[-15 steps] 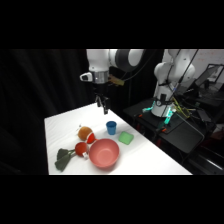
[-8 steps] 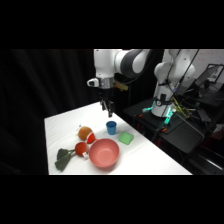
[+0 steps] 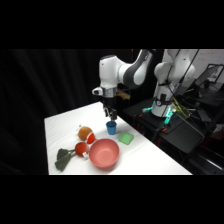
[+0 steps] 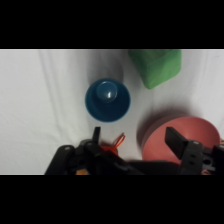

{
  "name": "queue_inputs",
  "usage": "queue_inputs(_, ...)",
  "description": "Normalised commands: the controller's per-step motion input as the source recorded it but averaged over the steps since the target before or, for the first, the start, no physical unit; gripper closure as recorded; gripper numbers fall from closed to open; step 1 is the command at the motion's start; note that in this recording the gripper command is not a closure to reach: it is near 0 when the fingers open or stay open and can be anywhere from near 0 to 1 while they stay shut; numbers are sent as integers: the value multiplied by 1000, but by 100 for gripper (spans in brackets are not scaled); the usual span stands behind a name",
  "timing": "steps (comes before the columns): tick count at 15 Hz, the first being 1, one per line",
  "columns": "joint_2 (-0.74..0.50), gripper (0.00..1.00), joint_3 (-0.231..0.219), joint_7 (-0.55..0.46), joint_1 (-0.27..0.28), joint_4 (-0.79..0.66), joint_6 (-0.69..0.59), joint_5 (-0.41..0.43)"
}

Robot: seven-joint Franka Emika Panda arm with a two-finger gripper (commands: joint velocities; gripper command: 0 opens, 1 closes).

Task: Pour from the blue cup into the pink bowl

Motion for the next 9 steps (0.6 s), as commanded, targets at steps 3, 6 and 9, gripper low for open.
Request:
queue_inputs(3,131,0,62,-65,-5,-70,275,171)
queue_inputs(6,131,0,80,-66,-19,-66,260,220)
queue_inputs(9,147,0,139,-180,-63,-44,309,321)
